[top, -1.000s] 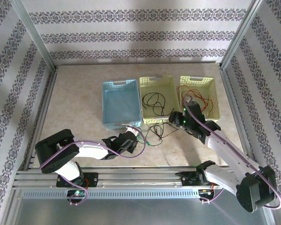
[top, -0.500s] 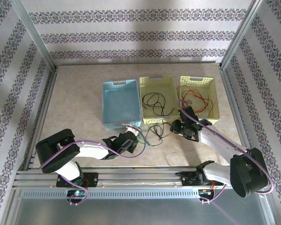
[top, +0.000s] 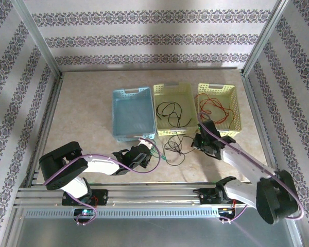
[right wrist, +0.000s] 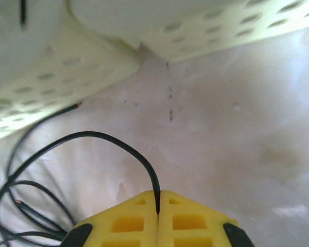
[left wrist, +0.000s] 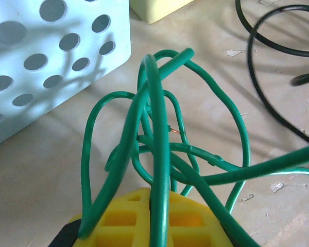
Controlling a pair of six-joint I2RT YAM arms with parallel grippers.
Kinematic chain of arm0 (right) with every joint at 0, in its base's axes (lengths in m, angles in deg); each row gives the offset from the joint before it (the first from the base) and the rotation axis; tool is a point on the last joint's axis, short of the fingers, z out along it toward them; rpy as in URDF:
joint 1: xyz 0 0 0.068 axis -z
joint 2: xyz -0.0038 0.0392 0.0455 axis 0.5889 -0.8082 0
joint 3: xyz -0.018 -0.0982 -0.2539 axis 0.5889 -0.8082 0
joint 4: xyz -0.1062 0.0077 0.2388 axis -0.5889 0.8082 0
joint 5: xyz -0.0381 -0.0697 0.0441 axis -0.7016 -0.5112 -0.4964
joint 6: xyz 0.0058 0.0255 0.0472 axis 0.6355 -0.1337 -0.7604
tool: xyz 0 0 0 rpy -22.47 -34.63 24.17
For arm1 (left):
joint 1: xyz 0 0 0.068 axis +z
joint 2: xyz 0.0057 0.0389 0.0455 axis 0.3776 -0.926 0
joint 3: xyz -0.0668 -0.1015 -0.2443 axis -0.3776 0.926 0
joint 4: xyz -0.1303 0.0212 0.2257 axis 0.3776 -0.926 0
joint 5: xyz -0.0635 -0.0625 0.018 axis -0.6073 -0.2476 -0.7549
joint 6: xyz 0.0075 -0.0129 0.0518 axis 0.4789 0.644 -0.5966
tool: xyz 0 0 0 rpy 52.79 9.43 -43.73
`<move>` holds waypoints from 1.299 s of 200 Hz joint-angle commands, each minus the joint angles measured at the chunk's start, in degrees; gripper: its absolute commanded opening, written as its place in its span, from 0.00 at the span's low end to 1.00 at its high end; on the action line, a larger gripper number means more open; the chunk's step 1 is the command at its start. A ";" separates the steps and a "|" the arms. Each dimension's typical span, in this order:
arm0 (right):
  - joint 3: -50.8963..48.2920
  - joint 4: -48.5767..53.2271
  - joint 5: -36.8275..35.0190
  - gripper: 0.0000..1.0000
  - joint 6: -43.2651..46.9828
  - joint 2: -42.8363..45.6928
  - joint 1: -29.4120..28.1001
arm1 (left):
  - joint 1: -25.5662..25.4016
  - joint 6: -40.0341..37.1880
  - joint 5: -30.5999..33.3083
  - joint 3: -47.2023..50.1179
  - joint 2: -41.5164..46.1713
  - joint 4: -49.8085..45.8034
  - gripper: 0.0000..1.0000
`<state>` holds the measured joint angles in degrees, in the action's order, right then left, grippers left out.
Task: Untangle the cables
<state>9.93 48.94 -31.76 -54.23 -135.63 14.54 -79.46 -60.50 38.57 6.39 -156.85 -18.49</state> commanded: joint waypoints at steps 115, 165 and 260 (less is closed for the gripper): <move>14.32 -7.48 5.57 0.00 9.18 20.93 -1.93 | -0.03 -0.86 -2.06 -0.69 -3.66 -2.55 0.00; 19.51 1.31 -10.13 0.00 15.53 16.11 -9.33 | -0.03 -0.80 -1.76 -0.31 -3.03 -2.55 0.00; 24.12 9.39 -24.10 0.00 16.90 13.64 -12.24 | -0.03 -0.95 -1.98 -0.38 -3.23 -2.53 0.00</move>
<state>32.16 48.39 -41.90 -39.23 -119.00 4.14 -79.46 -60.52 38.53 5.41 -158.40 -17.40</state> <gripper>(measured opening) 0.045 0.067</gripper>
